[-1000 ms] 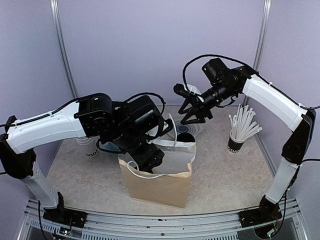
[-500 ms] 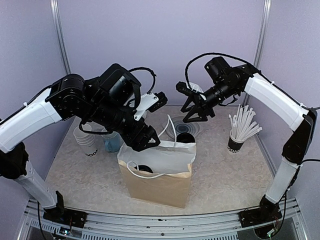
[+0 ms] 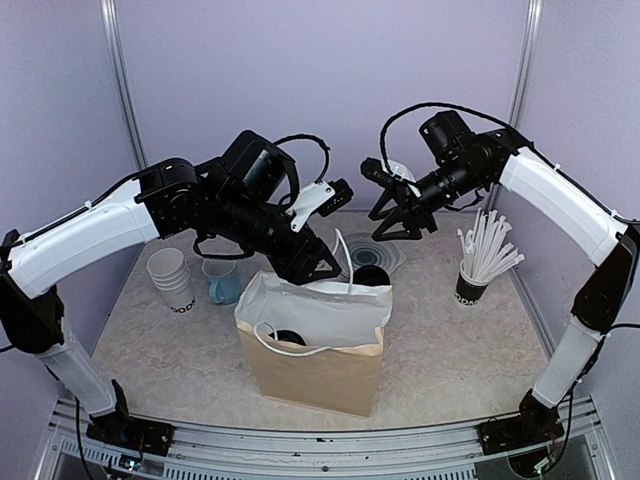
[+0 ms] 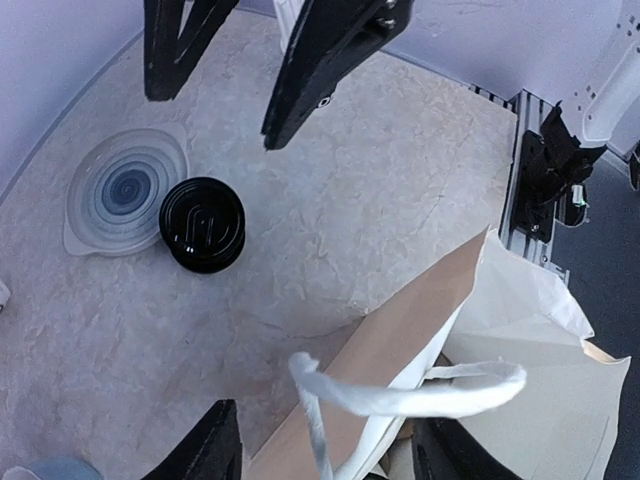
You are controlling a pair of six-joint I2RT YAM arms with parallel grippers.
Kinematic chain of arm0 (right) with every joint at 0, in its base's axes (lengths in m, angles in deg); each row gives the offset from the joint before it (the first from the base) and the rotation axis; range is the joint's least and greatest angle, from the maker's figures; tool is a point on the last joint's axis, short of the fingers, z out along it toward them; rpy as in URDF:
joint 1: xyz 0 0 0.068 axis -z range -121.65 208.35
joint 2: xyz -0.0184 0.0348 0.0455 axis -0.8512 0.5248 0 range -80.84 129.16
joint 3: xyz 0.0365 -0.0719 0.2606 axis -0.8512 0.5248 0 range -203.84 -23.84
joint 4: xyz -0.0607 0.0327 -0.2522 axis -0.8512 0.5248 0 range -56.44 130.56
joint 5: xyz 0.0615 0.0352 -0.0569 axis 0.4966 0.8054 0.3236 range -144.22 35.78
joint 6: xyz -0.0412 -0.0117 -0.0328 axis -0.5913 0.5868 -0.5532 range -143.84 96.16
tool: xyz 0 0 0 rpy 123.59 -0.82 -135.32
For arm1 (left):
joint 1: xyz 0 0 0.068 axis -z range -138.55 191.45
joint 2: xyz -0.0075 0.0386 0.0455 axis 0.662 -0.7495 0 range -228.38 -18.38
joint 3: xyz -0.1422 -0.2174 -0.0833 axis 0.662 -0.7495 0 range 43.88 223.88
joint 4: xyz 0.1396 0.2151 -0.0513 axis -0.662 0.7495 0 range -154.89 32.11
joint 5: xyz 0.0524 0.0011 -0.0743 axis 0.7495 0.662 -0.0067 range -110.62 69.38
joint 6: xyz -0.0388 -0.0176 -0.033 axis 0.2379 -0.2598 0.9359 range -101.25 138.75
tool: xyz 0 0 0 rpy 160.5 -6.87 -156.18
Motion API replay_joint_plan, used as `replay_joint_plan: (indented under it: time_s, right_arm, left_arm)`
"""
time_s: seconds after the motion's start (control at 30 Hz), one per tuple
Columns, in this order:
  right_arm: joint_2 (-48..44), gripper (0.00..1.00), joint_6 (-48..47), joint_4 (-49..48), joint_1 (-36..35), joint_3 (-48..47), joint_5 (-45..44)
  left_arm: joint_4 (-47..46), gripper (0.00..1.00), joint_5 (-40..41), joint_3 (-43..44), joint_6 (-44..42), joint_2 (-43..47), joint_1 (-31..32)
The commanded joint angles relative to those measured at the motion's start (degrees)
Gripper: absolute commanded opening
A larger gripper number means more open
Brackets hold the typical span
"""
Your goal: Pack the takeout coffee
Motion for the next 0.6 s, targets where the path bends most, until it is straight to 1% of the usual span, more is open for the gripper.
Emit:
replay_joint_plan:
  time_s: [0.0, 0.07, 0.13, 0.17, 0.2, 0.23, 0.33, 0.43, 0.57]
  right_arm:
    - [-2.64, 0.54, 1.14, -1.61, 0.78, 1.67, -0.31]
    - [-2.81, 0.52, 1.24, -2.07, 0.91, 2.31, -0.55]
    - [-2.6, 0.49, 1.38, -2.12, 1.21, 2.24, -0.35]
    - [-2.51, 0.48, 1.38, -2.08, 1.32, 2.07, -0.25]
    - [-2.47, 0.47, 1.5, -2.12, 1.37, 1.94, -0.21]
    - [-2.44, 0.46, 1.55, -2.1, 1.41, 1.79, -0.32]
    - [-2.61, 0.44, 2.36, -3.03, 1.87, 1.94, -1.98]
    - [-2.56, 0.42, 2.89, -3.59, 3.03, 2.06, -2.39]
    - [-2.56, 0.42, 3.14, -3.86, 3.61, 2.42, -2.43]
  left_arm:
    - [-5.74, 0.52, -6.63, 0.05, -1.95, -0.97, -1.85]
    - [-6.81, 0.42, -8.8, 0.33, -1.81, -1.88, -3.01]
    - [-6.92, 0.29, -10.62, 1.54, -1.84, -3.1, -4.13]
    - [-6.57, 0.21, -11.32, 2.38, -1.96, -4.04, -4.47]
    - [-6.09, 0.09, -11.73, 3.31, -2.03, -4.78, -4.78]
    - [-5.63, 0.0, -11.83, 4.07, -2.05, -5.18, -4.96]
    - [-5.1, 0.0, -11.05, 5.19, -2.29, -5.05, -4.97]
    - [-4.97, 0.0, -9.12, 5.36, -1.61, -2.71, -4.63]
    - [-7.36, 0.0, -7.27, 1.61, -0.14, 2.85, -3.36]
